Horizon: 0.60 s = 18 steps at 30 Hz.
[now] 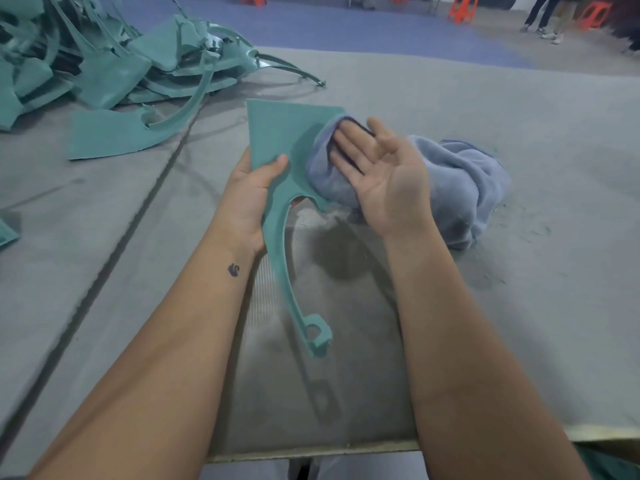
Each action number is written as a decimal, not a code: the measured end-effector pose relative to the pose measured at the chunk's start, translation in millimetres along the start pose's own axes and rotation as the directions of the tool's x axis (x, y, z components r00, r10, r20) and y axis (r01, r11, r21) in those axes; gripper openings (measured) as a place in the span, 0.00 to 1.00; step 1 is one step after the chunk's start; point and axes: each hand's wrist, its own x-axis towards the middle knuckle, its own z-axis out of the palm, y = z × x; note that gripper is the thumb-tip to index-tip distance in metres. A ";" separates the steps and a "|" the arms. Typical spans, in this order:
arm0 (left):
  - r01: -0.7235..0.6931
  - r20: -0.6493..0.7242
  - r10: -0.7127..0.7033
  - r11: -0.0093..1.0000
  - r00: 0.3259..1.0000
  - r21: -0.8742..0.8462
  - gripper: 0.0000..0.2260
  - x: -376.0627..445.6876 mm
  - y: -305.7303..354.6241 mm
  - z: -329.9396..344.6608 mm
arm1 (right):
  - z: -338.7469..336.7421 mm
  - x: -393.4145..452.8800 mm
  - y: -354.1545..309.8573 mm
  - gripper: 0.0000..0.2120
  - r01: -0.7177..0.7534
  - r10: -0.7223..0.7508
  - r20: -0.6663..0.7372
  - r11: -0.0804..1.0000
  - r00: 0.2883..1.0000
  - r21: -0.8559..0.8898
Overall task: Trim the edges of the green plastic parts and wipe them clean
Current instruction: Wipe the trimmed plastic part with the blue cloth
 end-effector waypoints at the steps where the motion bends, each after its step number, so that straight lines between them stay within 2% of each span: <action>1: -0.007 0.012 0.007 1.000 1.000 0.002 0.12 -0.5 -1.7 2.2 | 1.8 -1.6 4.8 0.14 0.027 -0.023 0.030 0.991 0.999 -0.132; 2: -0.013 0.017 0.013 1.000 1.000 0.006 0.11 -1.1 -2.8 3.5 | 2.9 -2.8 9.9 0.16 0.100 -0.089 0.048 0.942 0.995 -0.320; 4: -0.027 0.006 0.027 1.000 1.000 0.009 0.11 -1.0 -3.4 4.4 | 1.9 -3.4 21.4 0.19 0.286 -0.270 0.128 0.708 0.954 -0.646; 5: -0.036 -0.004 0.036 0.999 0.999 0.003 0.11 -0.5 -3.3 4.1 | 1.1 -2.5 25.9 0.20 0.324 -0.318 0.154 0.602 0.936 -0.730; 7: -0.048 -0.011 0.048 0.999 0.999 -0.023 0.11 0.5 -2.5 3.2 | 0.6 0.0 29.6 0.21 0.320 -0.380 0.132 0.486 0.915 -0.813; 9: -0.050 -0.003 0.050 0.998 0.999 -0.039 0.11 0.7 -1.7 3.0 | -0.7 0.9 30.5 0.22 0.289 -0.430 0.077 0.455 0.900 -0.842; 11: -0.051 -0.001 0.051 0.997 0.999 -0.052 0.10 0.5 -1.4 3.2 | -1.8 2.9 31.7 0.24 0.194 -0.434 -0.027 0.458 0.900 -0.868; 13: -0.045 0.016 0.046 0.997 0.999 -0.068 0.10 -0.3 -1.5 3.7 | -0.3 5.0 32.2 0.17 0.072 -0.397 -0.097 0.390 0.913 -0.918; 14: -0.039 0.031 0.042 0.997 0.999 -0.073 0.10 -1.2 -1.4 4.4 | 1.1 5.7 31.9 0.10 0.045 -0.352 -0.090 0.356 0.932 -0.933; 16: -0.024 0.057 0.029 0.997 0.998 -0.075 0.10 -3.1 -1.2 5.7 | 1.3 5.8 29.7 0.01 0.049 -0.250 -0.054 0.386 0.967 -0.921; 18: 0.003 0.073 0.002 0.998 0.997 -0.069 0.09 -5.4 -1.6 7.8 | -1.4 4.2 26.3 0.04 0.057 -0.200 -0.034 0.431 0.979 -0.900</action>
